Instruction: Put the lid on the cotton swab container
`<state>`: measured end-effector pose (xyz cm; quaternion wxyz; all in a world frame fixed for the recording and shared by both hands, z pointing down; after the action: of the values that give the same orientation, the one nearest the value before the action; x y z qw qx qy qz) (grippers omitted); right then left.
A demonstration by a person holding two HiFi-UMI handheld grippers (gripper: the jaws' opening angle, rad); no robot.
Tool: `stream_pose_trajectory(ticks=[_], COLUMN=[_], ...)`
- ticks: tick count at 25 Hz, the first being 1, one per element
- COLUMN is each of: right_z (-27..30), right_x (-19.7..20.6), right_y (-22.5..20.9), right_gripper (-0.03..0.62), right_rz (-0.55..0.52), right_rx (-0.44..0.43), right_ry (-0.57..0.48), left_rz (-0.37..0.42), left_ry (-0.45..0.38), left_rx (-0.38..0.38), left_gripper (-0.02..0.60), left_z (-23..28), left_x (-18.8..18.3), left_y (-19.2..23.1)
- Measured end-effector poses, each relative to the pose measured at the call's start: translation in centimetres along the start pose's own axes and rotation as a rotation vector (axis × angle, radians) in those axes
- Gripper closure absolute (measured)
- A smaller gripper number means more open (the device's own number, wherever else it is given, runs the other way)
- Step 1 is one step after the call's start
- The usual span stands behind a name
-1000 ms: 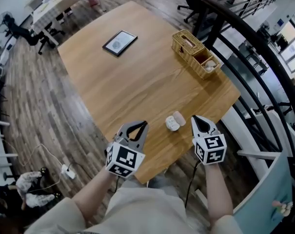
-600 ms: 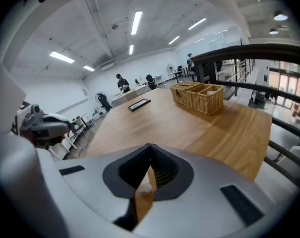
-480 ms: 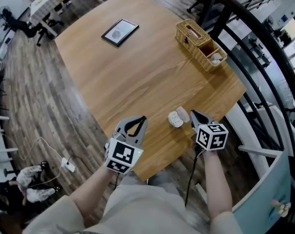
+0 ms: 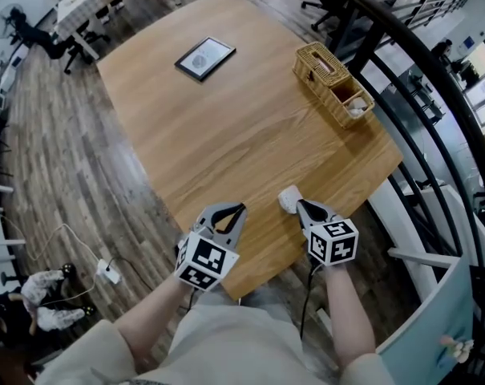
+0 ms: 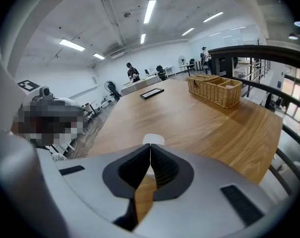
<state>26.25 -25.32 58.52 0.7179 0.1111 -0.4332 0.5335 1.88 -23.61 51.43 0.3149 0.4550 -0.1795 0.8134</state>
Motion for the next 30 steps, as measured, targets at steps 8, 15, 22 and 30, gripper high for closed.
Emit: stream_pose_trajectory(ticks=[8, 15, 22, 30], right_z=[1.7, 1.6, -1.7, -10.1], right_x=[1.5, 1.5, 0.1, -5.5], right_y=[1.1, 0.8, 4.0, 8.9], right_gripper=[0.568, 0.568, 0.566, 0.566], right_rz=[-0.049, -0.045, -0.069, -0.125], right_rx=[0.031, 0.028, 0.068, 0.054], right_ry=[0.042, 0.054, 0.017, -0.197], left_rz=[-0.006, -0.019, 0.009, 0.040], left_ry=[0.029, 0.005, -0.070, -0.214], left_rx=[0.031, 0.029, -0.006, -0.064], left_gripper=[0.558, 0.558, 0.558, 0.558], left_z=[-0.8, -1.6, -5.1, -10.1], left_x=[1.4, 1.0, -2.0, -6.7], left_y=[-0.3, -0.7, 0.0, 0.3])
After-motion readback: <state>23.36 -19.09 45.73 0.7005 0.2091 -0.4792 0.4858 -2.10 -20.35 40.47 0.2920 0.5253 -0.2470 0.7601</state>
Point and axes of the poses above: the fingertips, and each gripper's own axes: z forward along the fingers, y to its left, x out of its underside, the point moved 10 cm from there along -z, backward along the fingers, and after that the axes turned 5 degrees about -y, right-handed, at the moved point
